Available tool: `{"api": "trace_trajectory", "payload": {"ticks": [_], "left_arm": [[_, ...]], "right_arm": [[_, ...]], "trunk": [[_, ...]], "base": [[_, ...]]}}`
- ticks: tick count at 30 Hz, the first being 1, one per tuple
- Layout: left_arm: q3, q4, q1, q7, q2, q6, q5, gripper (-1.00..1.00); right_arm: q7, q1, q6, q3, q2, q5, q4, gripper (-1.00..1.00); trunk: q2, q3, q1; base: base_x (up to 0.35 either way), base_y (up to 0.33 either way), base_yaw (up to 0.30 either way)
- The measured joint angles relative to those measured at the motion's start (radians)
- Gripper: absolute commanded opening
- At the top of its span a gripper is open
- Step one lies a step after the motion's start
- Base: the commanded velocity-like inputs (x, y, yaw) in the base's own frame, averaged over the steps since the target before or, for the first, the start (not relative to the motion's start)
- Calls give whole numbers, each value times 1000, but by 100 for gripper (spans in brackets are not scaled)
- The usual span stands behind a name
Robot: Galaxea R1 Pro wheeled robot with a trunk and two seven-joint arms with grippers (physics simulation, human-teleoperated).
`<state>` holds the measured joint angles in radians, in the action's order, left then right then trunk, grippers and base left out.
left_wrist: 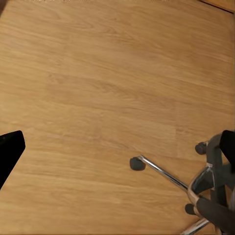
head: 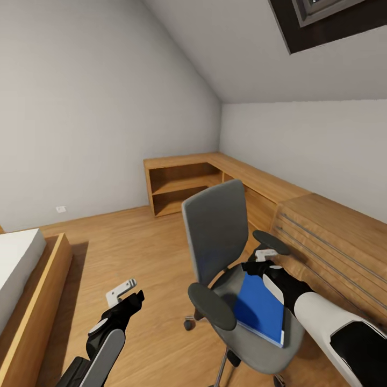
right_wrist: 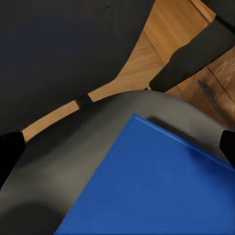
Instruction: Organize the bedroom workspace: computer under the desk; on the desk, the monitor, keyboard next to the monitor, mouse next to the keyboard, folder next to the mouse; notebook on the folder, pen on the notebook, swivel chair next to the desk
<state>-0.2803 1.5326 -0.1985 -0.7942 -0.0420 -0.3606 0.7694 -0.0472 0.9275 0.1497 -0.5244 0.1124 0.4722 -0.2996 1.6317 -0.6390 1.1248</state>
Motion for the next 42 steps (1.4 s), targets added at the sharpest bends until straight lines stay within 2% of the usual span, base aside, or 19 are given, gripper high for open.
{"api": "trace_trajectory", "payload": {"ticks": [14, 42], "left_arm": [[0, 2, 0, -1, 0, 3, -1, 100], [5, 5, 0, -2, 0, 6, 2, 100]], "right_arm": [[0, 0, -2, -1, 0, 0, 1, 100], [0, 0, -2, -1, -8, -10, 11, 100]], "trunk": [[0, 0, 0], [196, -88, 107]], "base": [[106, 0, 0], [0, 0, 0]]}}
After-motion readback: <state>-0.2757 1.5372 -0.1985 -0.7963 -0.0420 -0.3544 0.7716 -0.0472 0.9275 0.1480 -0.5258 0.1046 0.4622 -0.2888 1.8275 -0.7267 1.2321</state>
